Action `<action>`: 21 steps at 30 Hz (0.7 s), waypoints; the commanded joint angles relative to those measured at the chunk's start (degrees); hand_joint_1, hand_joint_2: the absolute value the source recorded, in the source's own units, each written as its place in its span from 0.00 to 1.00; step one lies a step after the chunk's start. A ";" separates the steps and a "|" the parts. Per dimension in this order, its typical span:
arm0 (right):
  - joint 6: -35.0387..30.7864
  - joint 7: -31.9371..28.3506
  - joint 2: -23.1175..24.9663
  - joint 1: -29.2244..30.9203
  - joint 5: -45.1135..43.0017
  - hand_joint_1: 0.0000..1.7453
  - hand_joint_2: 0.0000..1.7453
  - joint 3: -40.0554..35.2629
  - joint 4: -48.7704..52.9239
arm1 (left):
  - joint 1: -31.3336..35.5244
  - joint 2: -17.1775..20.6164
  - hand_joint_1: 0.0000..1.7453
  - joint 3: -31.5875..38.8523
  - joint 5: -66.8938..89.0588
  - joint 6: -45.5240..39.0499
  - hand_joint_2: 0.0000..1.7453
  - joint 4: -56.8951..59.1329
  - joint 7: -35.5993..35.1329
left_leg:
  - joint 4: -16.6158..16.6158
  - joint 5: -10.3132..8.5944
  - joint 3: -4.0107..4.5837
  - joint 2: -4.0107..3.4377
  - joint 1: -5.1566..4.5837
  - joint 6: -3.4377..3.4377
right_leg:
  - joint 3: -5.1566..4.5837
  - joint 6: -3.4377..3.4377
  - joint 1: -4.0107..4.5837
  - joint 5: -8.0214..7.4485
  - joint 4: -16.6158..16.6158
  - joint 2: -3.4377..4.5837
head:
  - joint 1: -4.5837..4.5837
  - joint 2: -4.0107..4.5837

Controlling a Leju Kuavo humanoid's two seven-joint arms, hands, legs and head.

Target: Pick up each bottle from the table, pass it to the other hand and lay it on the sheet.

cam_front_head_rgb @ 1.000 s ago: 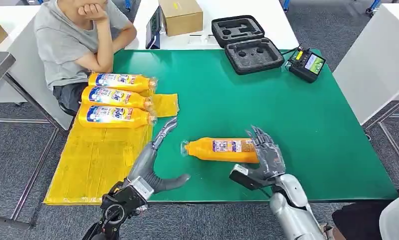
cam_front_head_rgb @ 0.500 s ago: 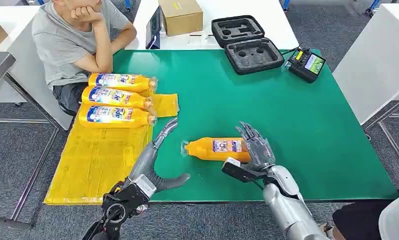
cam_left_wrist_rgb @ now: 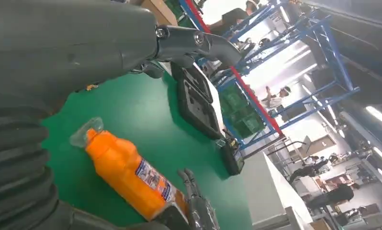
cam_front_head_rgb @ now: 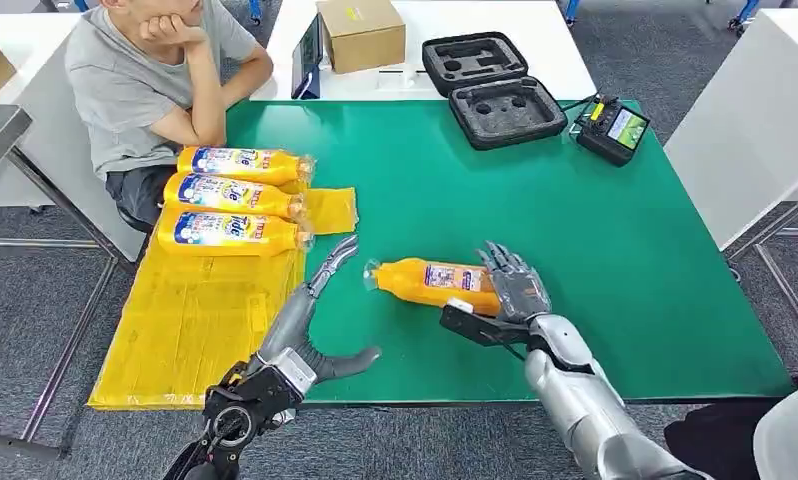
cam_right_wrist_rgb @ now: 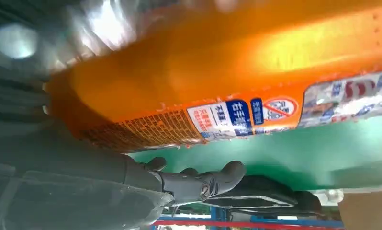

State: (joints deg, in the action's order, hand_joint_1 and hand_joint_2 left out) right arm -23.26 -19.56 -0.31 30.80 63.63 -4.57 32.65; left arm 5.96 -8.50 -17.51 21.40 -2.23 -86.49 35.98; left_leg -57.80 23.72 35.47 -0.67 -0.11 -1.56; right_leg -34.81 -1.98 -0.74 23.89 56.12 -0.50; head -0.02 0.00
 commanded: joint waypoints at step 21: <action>14.49 -8.85 0.80 2.35 -8.88 1.00 1.00 1.35 -7.12 | 2.26 0.60 0.00 -0.53 1.11 0.47 1.00 3.87 -0.59 | 0.12 0.06 -0.49 0.07 0.10 0.12 | 0.48 0.09 0.13 0.07 -0.17 0.00 | 0.02 0.00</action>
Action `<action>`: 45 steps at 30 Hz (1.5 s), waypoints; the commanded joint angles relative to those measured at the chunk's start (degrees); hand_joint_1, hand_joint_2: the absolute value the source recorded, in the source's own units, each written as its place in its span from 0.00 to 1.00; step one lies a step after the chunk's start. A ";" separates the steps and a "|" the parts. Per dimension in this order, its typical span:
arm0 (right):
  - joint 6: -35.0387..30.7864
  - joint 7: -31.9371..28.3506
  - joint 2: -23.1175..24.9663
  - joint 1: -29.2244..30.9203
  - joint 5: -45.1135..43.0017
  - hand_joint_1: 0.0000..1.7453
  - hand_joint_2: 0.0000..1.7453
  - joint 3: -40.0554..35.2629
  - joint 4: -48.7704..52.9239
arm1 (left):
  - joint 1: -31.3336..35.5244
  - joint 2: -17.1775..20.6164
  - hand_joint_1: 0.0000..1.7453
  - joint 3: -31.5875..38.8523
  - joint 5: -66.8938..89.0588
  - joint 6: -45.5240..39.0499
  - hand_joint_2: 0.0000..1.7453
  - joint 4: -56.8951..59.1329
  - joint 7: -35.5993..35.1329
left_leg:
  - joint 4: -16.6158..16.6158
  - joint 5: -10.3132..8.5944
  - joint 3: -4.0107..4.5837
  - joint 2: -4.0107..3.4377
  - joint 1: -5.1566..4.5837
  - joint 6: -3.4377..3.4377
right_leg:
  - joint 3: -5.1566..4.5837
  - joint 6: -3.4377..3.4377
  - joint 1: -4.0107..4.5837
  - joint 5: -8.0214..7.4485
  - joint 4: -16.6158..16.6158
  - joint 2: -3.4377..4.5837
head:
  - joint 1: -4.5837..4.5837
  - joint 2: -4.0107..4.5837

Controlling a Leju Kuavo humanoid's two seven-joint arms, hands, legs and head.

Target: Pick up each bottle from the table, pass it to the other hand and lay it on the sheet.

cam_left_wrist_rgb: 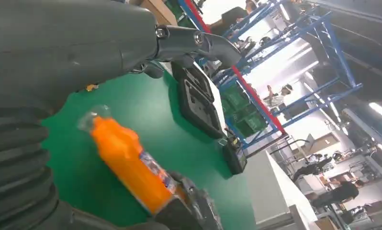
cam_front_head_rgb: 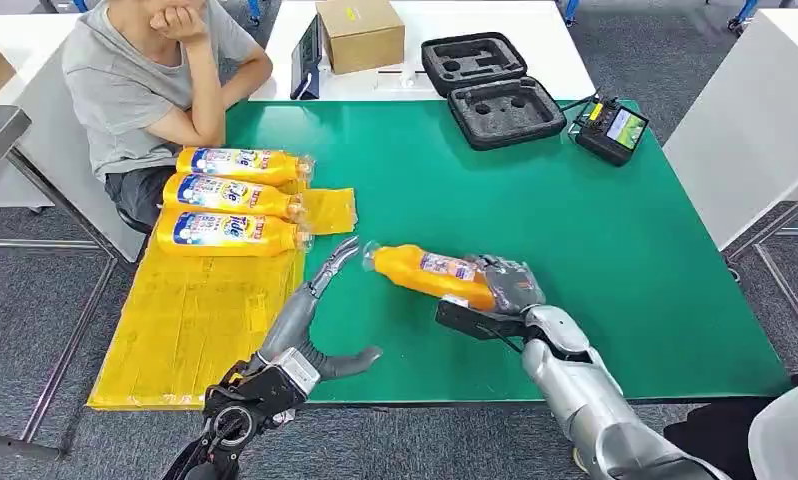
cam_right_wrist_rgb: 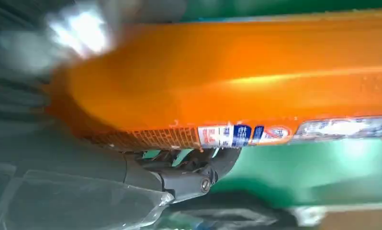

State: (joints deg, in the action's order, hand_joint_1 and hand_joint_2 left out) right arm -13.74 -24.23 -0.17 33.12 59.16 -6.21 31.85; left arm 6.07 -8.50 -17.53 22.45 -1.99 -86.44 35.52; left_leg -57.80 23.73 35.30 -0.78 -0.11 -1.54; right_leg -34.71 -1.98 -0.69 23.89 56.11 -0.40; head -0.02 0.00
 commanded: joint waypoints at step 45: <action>1.16 -15.77 3.24 -20.84 -41.56 1.00 1.00 -1.02 27.67 | 8.09 -5.48 0.00 -8.47 -29.24 -12.15 1.00 25.61 0.68 | 0.04 0.11 -0.07 0.33 0.07 0.09 | 0.21 0.09 0.02 0.11 -0.05 -0.17 | 0.00 0.00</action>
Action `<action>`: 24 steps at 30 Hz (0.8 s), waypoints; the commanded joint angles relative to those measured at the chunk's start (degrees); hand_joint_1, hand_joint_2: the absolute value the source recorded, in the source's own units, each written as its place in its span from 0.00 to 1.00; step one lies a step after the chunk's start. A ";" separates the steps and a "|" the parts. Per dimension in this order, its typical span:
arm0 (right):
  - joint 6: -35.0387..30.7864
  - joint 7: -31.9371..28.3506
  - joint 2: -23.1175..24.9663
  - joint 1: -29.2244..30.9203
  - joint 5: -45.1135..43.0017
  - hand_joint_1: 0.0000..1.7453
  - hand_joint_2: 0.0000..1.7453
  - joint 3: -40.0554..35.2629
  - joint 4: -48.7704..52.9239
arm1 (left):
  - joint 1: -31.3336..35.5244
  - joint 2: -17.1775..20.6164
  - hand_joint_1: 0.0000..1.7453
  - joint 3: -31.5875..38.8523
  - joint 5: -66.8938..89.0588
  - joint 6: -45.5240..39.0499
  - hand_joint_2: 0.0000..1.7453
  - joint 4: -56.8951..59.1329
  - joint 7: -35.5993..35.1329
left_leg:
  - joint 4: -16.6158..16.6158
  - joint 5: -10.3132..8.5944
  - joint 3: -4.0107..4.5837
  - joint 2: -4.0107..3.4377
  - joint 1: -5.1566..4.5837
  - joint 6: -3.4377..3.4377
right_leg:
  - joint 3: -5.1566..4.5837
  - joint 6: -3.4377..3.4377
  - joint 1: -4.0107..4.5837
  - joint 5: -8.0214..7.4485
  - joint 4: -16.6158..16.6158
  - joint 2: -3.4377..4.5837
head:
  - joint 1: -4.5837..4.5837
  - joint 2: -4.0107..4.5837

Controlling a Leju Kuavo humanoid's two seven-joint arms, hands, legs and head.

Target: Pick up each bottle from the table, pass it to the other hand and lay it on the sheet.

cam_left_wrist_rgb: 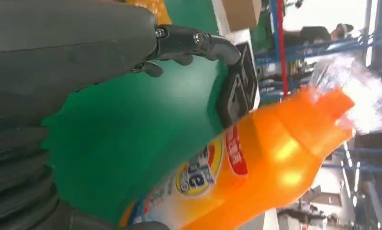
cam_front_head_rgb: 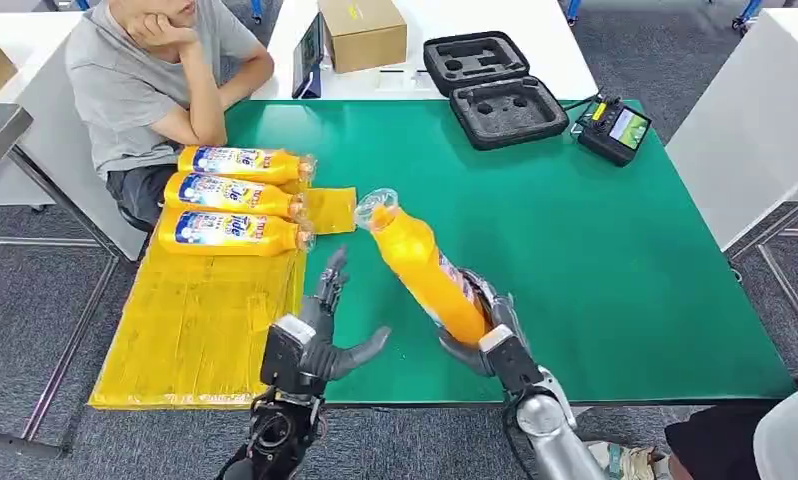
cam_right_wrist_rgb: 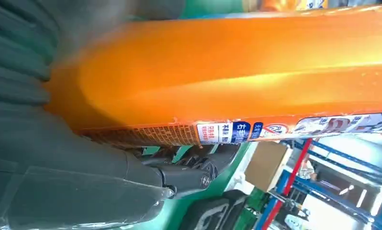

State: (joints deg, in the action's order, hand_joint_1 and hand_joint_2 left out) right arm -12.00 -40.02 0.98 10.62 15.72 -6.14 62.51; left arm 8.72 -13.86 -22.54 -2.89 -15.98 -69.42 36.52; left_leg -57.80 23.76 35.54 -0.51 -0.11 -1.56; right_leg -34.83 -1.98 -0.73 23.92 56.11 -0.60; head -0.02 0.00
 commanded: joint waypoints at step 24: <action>-5.31 0.02 2.85 6.20 2.35 1.00 1.00 -7.92 -16.10 | 9.11 -0.63 0.00 -7.18 -12.04 4.14 1.00 14.38 -2.38 | 0.04 0.13 -0.34 -0.07 0.07 0.11 | 0.34 0.08 0.05 0.08 -0.07 0.15 | 0.00 0.00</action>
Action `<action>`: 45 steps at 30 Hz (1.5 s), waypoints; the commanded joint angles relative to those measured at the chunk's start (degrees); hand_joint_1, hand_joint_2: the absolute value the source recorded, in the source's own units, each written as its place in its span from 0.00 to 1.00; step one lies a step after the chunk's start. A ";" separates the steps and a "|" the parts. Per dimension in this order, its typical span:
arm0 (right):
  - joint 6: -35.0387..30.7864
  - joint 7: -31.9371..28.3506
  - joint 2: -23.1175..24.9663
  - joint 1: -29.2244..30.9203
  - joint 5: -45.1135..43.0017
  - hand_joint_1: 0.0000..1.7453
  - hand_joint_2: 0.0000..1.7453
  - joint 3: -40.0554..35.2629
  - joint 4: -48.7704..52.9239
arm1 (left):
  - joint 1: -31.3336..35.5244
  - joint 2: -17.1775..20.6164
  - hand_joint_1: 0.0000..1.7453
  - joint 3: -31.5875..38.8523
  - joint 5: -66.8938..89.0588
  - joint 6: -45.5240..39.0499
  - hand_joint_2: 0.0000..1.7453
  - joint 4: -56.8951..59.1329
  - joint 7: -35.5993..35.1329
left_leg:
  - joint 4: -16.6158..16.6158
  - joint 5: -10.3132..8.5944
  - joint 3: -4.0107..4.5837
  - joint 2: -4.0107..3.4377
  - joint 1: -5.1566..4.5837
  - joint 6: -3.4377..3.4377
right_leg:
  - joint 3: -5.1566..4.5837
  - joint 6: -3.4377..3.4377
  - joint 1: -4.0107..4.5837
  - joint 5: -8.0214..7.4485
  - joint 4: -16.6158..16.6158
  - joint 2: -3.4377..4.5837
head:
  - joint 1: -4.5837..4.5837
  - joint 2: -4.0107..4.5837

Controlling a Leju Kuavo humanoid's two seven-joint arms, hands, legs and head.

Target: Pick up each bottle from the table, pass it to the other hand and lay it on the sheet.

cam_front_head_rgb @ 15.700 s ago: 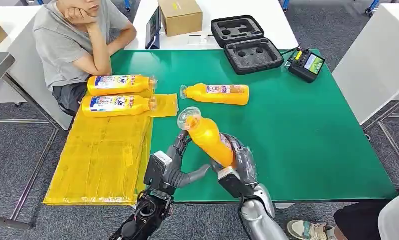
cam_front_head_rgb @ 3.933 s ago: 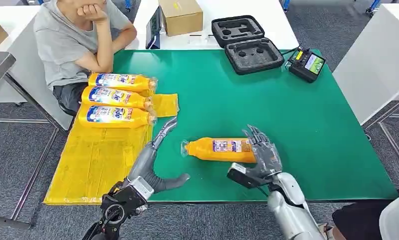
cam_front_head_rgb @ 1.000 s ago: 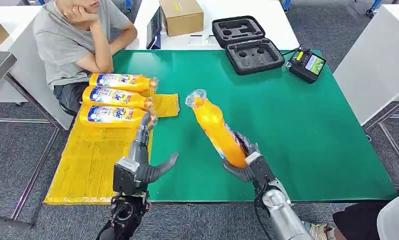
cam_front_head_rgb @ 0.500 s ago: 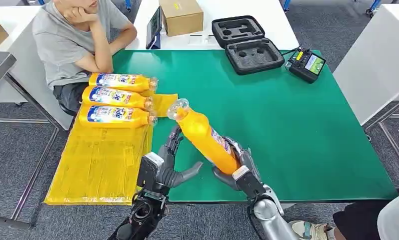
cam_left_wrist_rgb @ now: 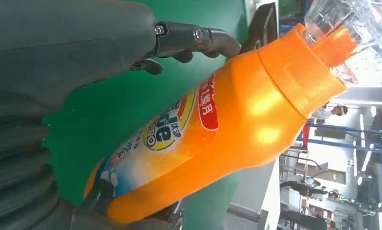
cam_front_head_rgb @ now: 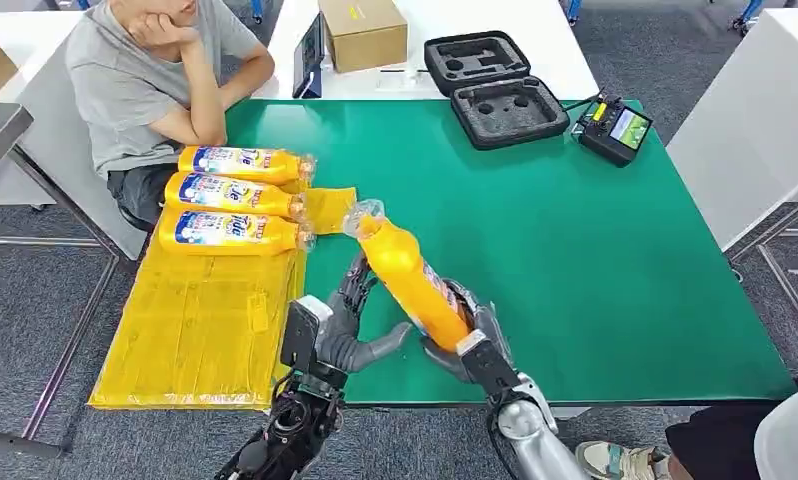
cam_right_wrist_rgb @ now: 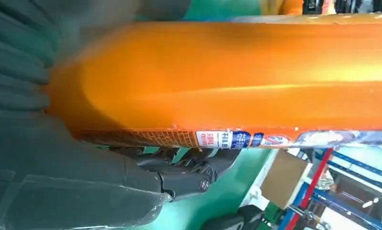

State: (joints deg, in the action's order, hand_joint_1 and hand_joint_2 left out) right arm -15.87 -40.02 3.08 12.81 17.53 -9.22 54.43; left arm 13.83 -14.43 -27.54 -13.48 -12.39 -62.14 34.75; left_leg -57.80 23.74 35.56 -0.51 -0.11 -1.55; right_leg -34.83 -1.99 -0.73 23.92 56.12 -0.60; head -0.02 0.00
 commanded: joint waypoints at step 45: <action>-4.95 0.02 0.46 3.05 -0.63 0.85 1.00 -11.73 -5.20 | 6.53 -0.54 1.00 -0.64 -3.44 -2.48 1.00 11.04 2.14 | 0.02 0.06 -0.15 -0.01 0.04 0.07 | 0.14 0.05 0.03 0.04 -0.04 0.06 | 0.00 0.00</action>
State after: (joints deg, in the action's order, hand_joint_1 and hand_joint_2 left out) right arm -21.09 -39.80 3.28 14.33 16.74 -19.58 52.54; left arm 19.18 -15.98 -28.06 -17.05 -14.91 -51.73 37.11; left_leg -57.80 23.74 35.56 -0.51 -0.11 -1.55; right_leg -34.84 -1.99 -0.74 23.92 56.12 -0.60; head -0.02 0.00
